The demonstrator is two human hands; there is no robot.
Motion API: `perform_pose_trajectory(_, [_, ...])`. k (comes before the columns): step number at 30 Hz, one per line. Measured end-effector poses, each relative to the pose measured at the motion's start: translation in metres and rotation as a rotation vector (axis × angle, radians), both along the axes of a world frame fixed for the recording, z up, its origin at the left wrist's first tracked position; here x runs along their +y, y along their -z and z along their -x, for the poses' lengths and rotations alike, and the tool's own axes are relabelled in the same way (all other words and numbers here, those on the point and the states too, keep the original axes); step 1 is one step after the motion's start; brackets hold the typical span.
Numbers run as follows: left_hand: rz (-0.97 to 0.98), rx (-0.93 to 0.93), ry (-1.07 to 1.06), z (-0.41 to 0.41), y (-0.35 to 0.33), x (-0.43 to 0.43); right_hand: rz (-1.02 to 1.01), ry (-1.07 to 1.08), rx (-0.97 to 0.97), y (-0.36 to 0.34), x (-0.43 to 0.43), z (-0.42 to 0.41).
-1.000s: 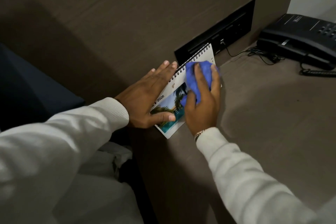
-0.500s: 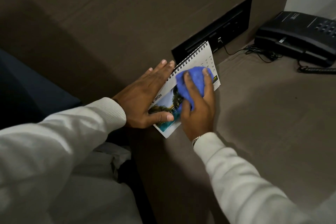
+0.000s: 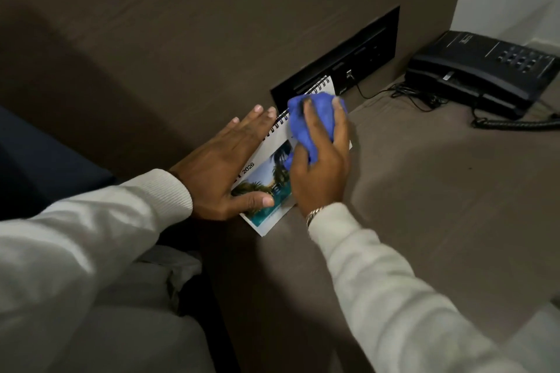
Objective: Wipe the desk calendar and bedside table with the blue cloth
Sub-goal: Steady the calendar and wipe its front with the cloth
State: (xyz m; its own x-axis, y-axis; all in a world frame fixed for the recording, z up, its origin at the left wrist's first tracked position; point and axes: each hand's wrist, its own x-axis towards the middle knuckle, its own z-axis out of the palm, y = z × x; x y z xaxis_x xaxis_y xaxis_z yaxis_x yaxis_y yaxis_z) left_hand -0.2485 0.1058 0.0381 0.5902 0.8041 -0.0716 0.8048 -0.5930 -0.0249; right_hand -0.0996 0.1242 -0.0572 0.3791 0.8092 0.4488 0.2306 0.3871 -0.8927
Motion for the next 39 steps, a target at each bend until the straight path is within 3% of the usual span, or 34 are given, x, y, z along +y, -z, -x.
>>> perform_pose_trajectory(7, [0.018, -0.007, -0.022, -0.002, -0.002, -0.001, 0.180, -0.051, -0.060, 0.035, -0.027, -0.009])
perform_pose_trajectory(13, [-0.011, 0.015, -0.001, -0.002, -0.001, -0.001, 0.009, -0.056, 0.035, 0.001, -0.020, 0.006])
perform_pose_trajectory(17, [0.008, -0.011, -0.018, -0.002, -0.002, 0.000, 0.138, 0.057, 0.114, -0.010, 0.019, -0.012])
perform_pose_trajectory(22, [0.007, -0.017, -0.013, -0.002, -0.001, -0.001, 0.305, 0.024, 0.043, 0.025, -0.024, -0.004])
perform_pose_trajectory(26, [-0.026, -0.024, 0.007, -0.002, 0.000, -0.001, 0.253, -0.113, 0.089, 0.026, -0.071, 0.027])
perform_pose_trajectory(31, [-0.024, -0.021, 0.002, -0.001, 0.002, -0.001, 0.110, -0.052, 0.080, 0.004, -0.027, 0.004])
perform_pose_trajectory(39, [0.010, -0.051, -0.013, -0.004, 0.001, -0.001, 0.410, 0.007, -0.013, 0.023, -0.027, -0.004])
